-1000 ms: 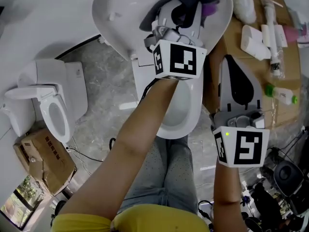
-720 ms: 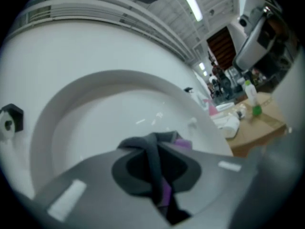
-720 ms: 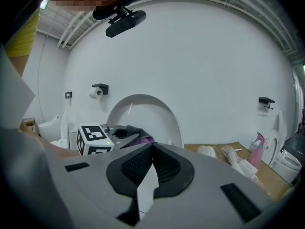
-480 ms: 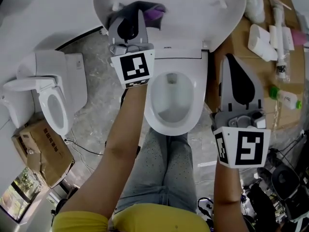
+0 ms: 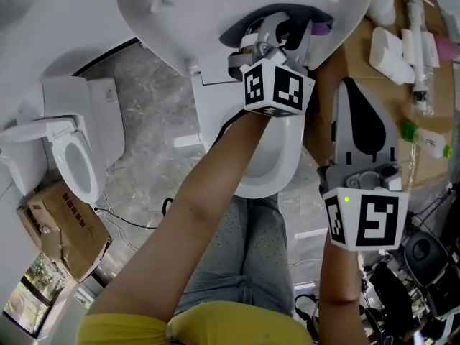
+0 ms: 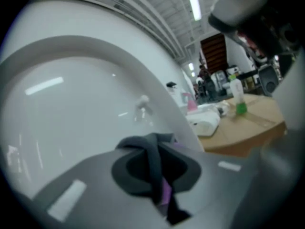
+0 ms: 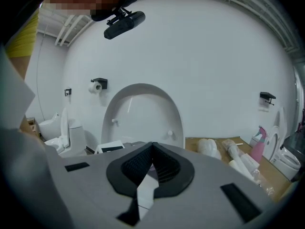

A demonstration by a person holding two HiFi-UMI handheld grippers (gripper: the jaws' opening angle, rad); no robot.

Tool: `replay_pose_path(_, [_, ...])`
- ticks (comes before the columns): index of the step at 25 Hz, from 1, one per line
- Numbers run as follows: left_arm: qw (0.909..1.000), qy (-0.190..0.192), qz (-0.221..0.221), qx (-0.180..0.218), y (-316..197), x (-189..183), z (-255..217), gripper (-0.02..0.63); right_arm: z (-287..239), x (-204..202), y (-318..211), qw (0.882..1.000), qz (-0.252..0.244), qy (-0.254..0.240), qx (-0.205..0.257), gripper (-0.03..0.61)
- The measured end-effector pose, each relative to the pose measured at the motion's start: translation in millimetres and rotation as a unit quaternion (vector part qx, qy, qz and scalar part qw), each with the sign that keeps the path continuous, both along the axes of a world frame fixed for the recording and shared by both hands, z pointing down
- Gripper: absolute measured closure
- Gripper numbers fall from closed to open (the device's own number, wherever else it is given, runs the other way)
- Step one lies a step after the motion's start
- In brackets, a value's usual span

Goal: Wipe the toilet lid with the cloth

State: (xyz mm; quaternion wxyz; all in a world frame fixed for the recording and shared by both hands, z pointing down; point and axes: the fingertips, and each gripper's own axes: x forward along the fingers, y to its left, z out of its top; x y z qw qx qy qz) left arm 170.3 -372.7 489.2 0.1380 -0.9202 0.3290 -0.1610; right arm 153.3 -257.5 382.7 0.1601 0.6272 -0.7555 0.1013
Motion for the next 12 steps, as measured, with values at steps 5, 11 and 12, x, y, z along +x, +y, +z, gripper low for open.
replay_pose_path(5, [0.9996,-0.012,0.023,-0.005,3.9,-4.8,18.2,0.595,5.5,4.0,7.9,1.000,0.003,0.004,-0.007,0.563])
replay_pose_path(11, [0.9970,-0.063,-0.042,-0.013,-8.2,-110.9,52.6,0.595,7.1,0.7,10.6,1.000,-0.002,-0.005,-0.002,0.563])
replay_pose_path(12, [0.9956,-0.069,-0.061,-0.018,-10.5,-130.6,58.9,0.595,7.6,-0.9,11.2,1.000,-0.005,-0.006,-0.002,0.563])
